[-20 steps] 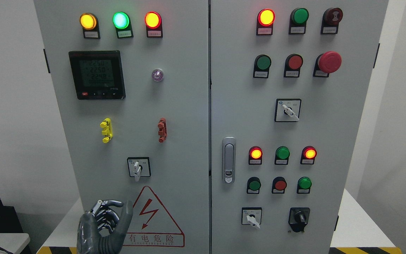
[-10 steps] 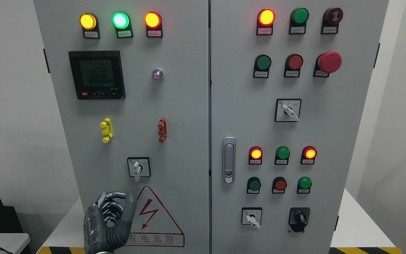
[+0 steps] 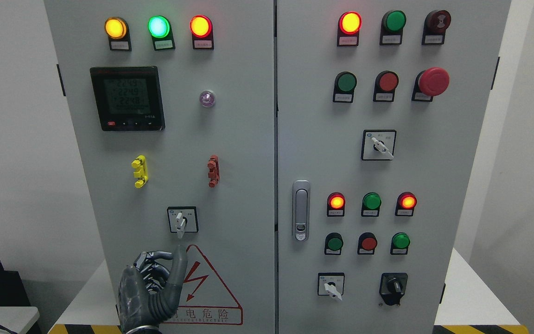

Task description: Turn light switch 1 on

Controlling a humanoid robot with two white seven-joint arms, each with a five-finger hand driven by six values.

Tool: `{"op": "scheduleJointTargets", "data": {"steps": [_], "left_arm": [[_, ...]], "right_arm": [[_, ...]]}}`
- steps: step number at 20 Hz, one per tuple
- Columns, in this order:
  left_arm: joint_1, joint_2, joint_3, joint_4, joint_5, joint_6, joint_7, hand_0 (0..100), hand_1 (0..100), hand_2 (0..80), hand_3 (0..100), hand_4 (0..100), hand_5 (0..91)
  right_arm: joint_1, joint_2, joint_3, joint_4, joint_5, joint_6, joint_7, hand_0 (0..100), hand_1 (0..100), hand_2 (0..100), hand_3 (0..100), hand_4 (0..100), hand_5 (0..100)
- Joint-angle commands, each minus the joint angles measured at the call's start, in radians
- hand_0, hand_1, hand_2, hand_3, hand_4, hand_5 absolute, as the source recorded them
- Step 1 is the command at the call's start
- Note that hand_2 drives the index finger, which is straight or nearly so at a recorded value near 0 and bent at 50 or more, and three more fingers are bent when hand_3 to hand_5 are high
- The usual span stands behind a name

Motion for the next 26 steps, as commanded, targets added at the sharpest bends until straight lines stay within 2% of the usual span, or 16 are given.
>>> {"op": "scheduleJointTargets", "data": {"steps": [1,4,9,13,16,21,26], "left_arm": [[-0.034,-0.014,-0.015,0.006,0.001,0.006,0.01,27,42,50.2,86,88,86.6],[-0.039,-0.015,-0.015,0.005,0.003,0.028,0.018,32,41,50.0,85,88,86.8],[-0.046,-0.015,-0.017,0.003,0.004,0.04,0.025,31,42,49.3,85,88,86.8],[-0.048,-0.015,-0.026,0.003,0.003,0.042,0.027,18,47,47.5,83,88,86.8],[-0.051,-0.015,-0.026,0.003,0.003,0.043,0.041,12,50,46.0,80,87,86.9],[-0.053,-0.018,-0.025,0.003,0.003,0.046,0.045,8,55,45.2,79,86,86.8],[-0.06,-0.018,-0.023,0.003,0.007,0.048,0.058,6,56,44.8,79,86,86.6]], "right_arm": [[0.001,-0.001,0.017,0.0,-0.025,0.001,-0.001,12,39,0,0,0,0],[0.001,0.0,0.017,0.0,-0.025,-0.001,-0.001,12,39,0,0,0,0],[0.001,-0.001,0.017,0.0,-0.025,-0.001,-0.001,12,39,0,0,0,0],[0.001,0.0,0.017,0.0,-0.025,0.001,-0.001,12,39,0,0,0,0],[0.001,0.0,0.017,0.0,-0.025,0.001,-0.001,12,39,0,0,0,0],[-0.001,-0.001,0.017,0.0,-0.025,0.001,-0.001,12,39,0,0,0,0],[0.001,-0.001,0.017,0.0,-0.025,-0.001,-0.001,12,39,0,0,0,0]]}}
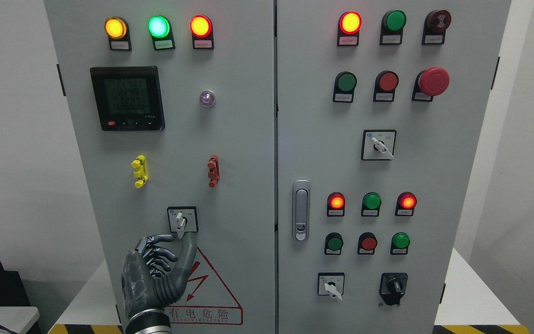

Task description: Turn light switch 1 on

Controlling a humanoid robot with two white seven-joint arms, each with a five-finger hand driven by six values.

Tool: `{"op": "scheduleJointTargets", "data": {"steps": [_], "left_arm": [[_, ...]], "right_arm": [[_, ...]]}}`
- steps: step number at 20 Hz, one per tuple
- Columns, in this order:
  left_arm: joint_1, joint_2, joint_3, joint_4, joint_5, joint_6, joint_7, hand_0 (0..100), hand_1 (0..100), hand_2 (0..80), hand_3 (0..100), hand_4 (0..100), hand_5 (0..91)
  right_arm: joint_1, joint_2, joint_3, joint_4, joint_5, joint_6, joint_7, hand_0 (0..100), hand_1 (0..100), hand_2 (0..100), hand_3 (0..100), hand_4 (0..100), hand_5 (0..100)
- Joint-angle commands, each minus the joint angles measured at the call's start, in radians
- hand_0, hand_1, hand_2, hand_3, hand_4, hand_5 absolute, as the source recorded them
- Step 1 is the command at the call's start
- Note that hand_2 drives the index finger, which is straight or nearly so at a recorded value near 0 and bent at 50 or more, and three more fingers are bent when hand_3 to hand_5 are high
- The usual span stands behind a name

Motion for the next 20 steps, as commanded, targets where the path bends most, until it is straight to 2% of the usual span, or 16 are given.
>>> {"op": "scheduleJointTargets", "data": {"steps": [1,4,11,20], "left_arm": [[-0.009,-0.003,-0.002,0.0,0.011,0.001,0.006,8,56,44.7,78,85,86.6],[-0.018,-0.003,-0.002,0.0,0.042,0.016,0.009,12,55,44.7,78,85,86.6],[-0.032,-0.005,-0.003,-0.002,0.069,0.04,0.023,15,54,44.8,78,85,86.7],[-0.055,-0.006,-0.003,-0.002,0.075,0.065,0.023,18,54,45.7,79,85,86.7]], "right_arm": [[0.0,0.001,0.017,0.0,-0.025,-0.001,-0.001,12,39,0,0,0,0],[0.0,0.001,0.017,0.0,-0.025,0.001,-0.001,12,39,0,0,0,0],[0.0,0.001,0.017,0.0,-0.025,0.001,-0.001,12,39,0,0,0,0],[0.0,-0.001,0.017,0.0,-0.025,-0.001,-0.001,12,39,0,0,0,0]]}}
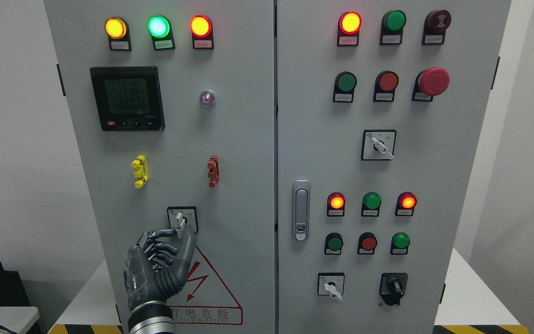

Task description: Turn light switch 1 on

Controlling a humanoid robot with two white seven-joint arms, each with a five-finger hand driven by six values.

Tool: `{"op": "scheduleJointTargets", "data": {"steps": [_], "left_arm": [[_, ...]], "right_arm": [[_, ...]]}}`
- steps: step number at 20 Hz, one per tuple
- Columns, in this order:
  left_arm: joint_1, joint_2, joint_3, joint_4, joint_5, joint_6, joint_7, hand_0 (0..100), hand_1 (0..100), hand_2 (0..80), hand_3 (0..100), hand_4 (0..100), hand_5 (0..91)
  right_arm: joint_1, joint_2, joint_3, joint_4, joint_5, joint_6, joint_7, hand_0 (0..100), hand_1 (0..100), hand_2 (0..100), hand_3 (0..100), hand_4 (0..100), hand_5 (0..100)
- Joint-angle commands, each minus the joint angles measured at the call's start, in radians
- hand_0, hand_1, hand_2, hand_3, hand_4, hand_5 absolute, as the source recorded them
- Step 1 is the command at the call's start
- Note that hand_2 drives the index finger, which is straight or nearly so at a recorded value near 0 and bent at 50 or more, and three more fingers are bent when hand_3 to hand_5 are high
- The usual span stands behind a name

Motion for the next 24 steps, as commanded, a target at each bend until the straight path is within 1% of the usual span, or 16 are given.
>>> {"op": "scheduleJointTargets", "data": {"steps": [1,9,11,17,24], "left_arm": [[-0.014,-0.001,-0.001,-0.001,0.006,0.02,-0.001,18,53,45.9,79,85,86.6],[-0.019,-0.003,-0.001,-0.001,0.008,0.04,-0.001,20,52,47.1,79,85,86.5],[-0.028,-0.003,-0.001,-0.001,0.008,0.06,-0.001,21,51,47.5,79,86,86.5],[-0.031,-0.003,-0.001,-0.001,0.008,0.065,-0.004,22,50,48.3,80,86,86.6],[-0.032,-0.003,-0.001,-0.001,0.017,0.068,-0.006,26,45,49.8,81,86,86.7]], "right_arm": [[0.0,0.001,0.017,0.0,-0.025,-0.001,-0.001,12,39,0,0,0,0],[-0.001,0.001,0.017,0.0,-0.025,-0.001,-0.001,12,39,0,0,0,0],[-0.001,0.001,0.017,0.0,-0.025,0.001,-0.001,12,39,0,0,0,0],[-0.001,-0.001,0.017,0.0,-0.025,0.001,-0.001,12,39,0,0,0,0],[-0.001,0.001,0.017,0.0,-0.025,-0.001,-0.001,12,39,0,0,0,0]]}}
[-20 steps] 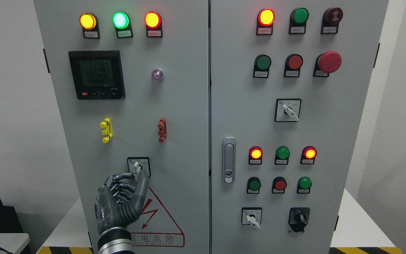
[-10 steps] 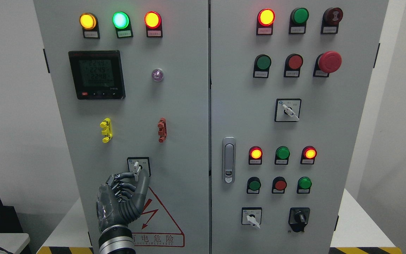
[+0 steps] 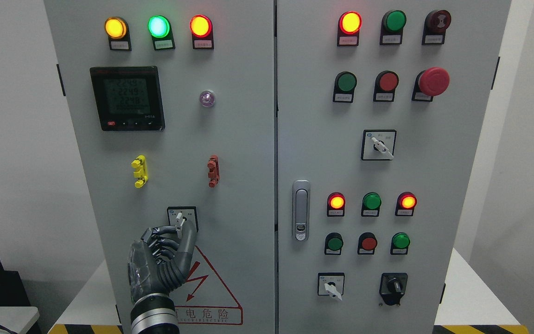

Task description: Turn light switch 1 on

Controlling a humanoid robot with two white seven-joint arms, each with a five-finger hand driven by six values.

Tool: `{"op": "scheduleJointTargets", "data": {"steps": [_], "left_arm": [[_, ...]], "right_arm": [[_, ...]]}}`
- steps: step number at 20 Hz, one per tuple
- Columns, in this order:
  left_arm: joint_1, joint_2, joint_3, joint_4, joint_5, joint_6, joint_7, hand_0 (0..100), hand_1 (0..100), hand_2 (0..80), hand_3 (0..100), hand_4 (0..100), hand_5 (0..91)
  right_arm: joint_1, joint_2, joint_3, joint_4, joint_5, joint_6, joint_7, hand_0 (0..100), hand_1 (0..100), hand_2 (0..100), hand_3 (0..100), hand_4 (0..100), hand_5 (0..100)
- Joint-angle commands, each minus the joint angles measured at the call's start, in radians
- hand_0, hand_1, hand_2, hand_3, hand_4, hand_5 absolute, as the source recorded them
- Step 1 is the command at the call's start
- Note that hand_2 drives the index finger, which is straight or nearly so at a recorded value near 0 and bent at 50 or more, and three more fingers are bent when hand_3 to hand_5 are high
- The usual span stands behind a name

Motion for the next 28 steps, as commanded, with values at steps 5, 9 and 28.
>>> {"op": "scheduleJointTargets", "data": {"steps": [5,9,28], "left_arm": [[-0.01,0.0,0.0,0.0,0.004,0.021,-0.001,28,44,49.9,81,86,86.6],[-0.013,-0.002,0.001,0.001,0.006,0.03,-0.002,28,44,49.9,81,86,86.5],[-0.035,-0.002,0.001,0.0,0.007,0.071,-0.007,31,42,49.5,80,85,86.0]], "right_arm": [[0.001,0.001,0.017,0.0,-0.025,-0.001,-0.001,12,39,0,0,0,0],[0.001,-0.001,0.017,0.0,-0.025,-0.001,-0.001,12,39,0,0,0,0],[-0.001,0.001,0.017,0.0,-0.025,-0.001,-0.001,12,39,0,0,0,0]]}}
